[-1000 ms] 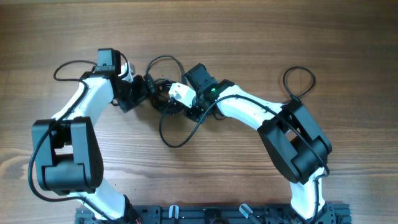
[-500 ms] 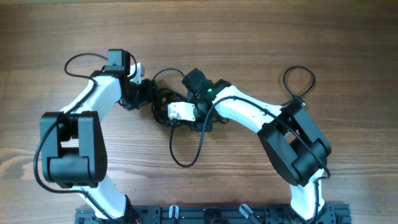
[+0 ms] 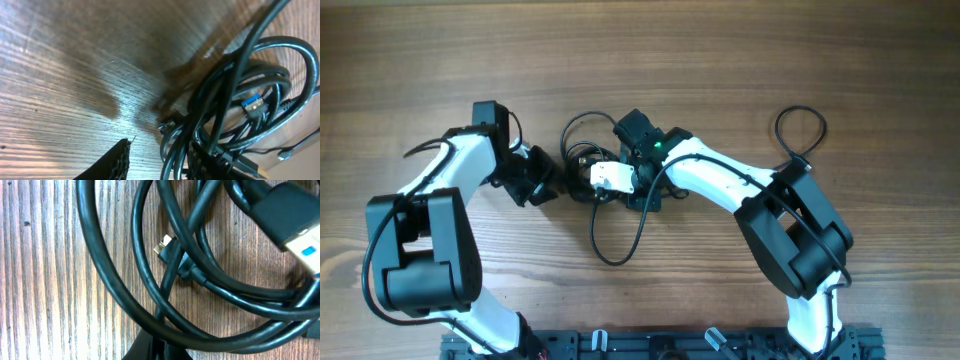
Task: Untangle cables
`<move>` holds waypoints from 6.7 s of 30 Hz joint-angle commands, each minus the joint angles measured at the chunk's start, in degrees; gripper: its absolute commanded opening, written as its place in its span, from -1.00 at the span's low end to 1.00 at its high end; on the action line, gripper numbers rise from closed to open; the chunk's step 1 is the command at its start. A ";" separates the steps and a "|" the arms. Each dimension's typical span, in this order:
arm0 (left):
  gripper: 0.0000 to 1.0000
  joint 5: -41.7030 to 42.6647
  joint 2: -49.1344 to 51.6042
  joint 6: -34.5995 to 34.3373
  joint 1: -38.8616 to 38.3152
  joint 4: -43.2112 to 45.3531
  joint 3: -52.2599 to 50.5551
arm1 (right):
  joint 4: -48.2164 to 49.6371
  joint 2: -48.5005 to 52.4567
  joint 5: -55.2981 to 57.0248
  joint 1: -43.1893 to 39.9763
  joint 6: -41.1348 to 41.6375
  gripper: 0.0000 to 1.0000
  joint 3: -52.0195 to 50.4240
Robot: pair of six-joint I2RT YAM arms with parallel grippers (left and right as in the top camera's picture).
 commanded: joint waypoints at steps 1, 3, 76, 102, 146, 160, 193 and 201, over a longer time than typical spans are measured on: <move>-0.22 0.55 -0.74 -6.80 -0.28 0.59 -1.46 | -0.98 2.60 4.44 -0.57 0.83 -0.91 -2.08; -0.17 2.16 -0.74 -6.78 -0.26 1.09 -1.46 | -0.98 2.60 4.44 -0.57 0.83 -0.91 -2.08; -0.92 -6.58 -0.72 -2.27 10.25 15.23 -4.66 | -3.93 -24.06 28.13 -57.55 66.75 -0.91 -2.08; -0.89 -5.18 -0.72 -2.21 7.69 16.17 -4.66 | -7.08 -24.35 -5.60 -67.45 59.43 0.83 3.54; 0.11 3.45 -18.14 10.45 -6.08 19.23 -4.61 | -25.07 -8.48 -15.32 -50.71 52.68 -0.13 12.04; -0.07 -16.59 -20.20 10.08 -6.27 17.68 -5.07 | -15.02 -8.48 -14.19 -23.21 53.33 1.00 12.04; -0.81 -16.57 -12.28 10.05 -13.64 26.08 -5.07 | -1.79 -8.48 -5.11 -23.32 53.35 0.99 12.04; -0.81 -18.71 -8.68 9.99 -14.80 28.06 -5.07 | 1.64 -8.48 -5.18 -23.32 62.16 0.99 12.04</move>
